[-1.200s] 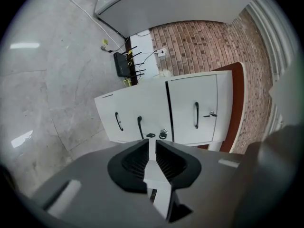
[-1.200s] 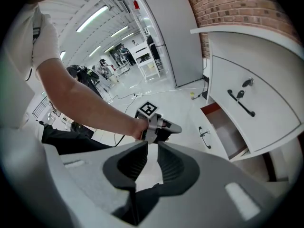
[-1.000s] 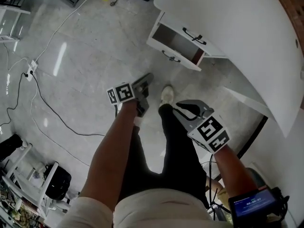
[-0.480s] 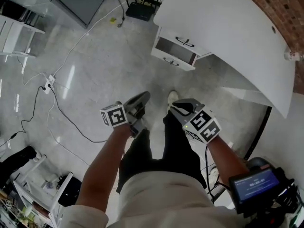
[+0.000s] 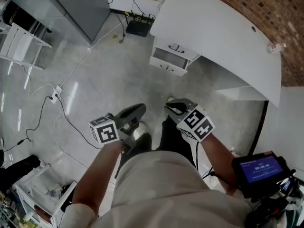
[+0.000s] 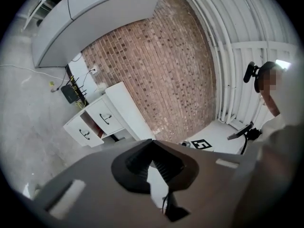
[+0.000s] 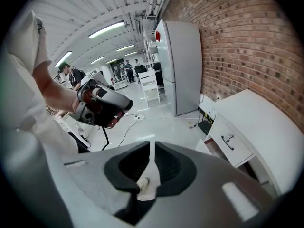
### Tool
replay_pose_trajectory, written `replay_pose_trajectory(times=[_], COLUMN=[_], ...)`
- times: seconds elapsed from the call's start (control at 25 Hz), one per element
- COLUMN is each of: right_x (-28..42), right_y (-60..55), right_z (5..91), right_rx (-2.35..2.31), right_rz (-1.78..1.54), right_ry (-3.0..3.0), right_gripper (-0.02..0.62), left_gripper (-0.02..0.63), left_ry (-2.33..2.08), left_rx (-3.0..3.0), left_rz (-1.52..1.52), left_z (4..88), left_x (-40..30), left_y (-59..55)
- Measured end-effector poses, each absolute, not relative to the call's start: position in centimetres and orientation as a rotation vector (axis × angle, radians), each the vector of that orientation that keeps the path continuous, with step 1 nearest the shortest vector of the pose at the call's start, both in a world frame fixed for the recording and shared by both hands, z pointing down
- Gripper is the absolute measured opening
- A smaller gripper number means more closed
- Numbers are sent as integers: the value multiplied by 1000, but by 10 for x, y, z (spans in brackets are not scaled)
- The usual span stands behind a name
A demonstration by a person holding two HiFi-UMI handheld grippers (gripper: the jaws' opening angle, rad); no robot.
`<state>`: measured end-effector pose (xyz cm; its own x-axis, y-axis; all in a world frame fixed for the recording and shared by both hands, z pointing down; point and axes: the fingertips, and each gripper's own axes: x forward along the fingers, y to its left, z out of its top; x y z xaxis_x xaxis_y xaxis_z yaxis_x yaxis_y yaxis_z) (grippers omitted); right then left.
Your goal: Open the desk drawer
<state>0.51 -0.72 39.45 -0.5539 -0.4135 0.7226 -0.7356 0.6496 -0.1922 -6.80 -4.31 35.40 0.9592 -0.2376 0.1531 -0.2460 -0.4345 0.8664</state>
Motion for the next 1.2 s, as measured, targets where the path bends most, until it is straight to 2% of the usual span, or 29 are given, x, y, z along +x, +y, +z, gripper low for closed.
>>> replay_pose_trajectory(times=[0.44,1.2], right_x=[-34,-43], right_y=[34,45], right_z=[301,285], right_rx=[873,870], right_rz=[470,374], right_ry=[-2300,-2308], right_gripper=[28,14], left_gripper=[3,3], left_ry=[-249,-212], left_rx=[2203,2310], left_rz=[39,190], left_z=[248,248], left_x=[-81,-76], left_y=[18,45])
